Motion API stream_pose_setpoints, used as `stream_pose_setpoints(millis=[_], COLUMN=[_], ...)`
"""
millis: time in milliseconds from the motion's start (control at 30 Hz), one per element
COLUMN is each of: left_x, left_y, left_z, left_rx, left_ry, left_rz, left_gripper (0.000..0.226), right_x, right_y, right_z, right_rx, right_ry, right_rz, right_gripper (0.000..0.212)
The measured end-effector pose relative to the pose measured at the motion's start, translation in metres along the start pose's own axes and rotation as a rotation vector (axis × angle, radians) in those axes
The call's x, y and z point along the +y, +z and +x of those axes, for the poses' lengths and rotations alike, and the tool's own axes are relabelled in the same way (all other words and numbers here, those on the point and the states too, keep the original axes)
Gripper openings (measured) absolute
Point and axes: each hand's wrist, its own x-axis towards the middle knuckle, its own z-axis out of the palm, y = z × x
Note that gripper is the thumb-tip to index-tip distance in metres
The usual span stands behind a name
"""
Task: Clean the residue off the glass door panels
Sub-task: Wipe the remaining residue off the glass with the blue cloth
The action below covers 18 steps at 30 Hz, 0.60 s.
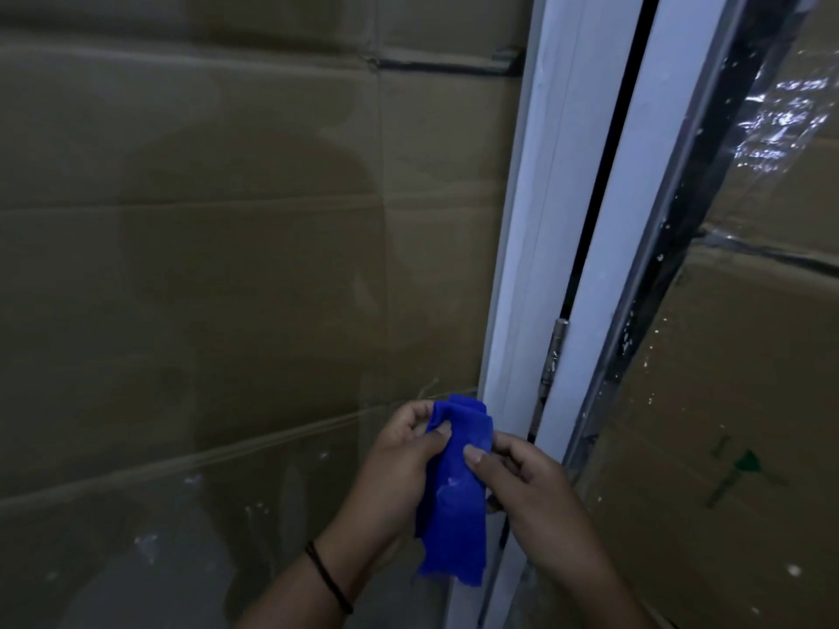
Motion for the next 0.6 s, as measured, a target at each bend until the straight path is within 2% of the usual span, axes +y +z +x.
stream_pose_setpoints(millis=[133,200,267,367,433,500,600], left_x=[-0.007,-0.01,-0.011,-0.005,0.002,0.009,0.018], left_y=[-0.015,-0.023,-0.033,-0.054,-0.069,-0.085,-0.105], left_z=[0.0,-0.001,-0.002,-0.006,-0.012,-0.018,-0.029], left_rx=[0.1,0.181,0.298,0.395,0.394,0.389,0.434], left_ry=[0.122,0.204,0.32,0.583,0.728,0.794,0.844], left_rz=[0.336,0.454,0.55,0.737,0.858,0.904,0.951], left_gripper=[0.02,0.019,0.023,0.023,0.013,0.01,0.014], right_x=[0.01,0.014,0.014,0.009,0.009,0.016,0.025], right_y=[0.01,0.013,0.012,0.01,0.012,0.017,0.031], right_z=[0.0,0.003,0.01,0.027,0.042,0.057,0.071], right_rx=[0.007,0.127,0.363,0.671,0.757,0.781,0.758], right_ry=[0.076,0.045,-0.093,-0.479,-0.645,-0.655,-0.608], right_rz=[-0.049,-0.043,-0.156,-0.52,-0.687,-0.779,-0.714], right_gripper=[0.013,0.009,0.004,0.015,0.014,0.019,0.012])
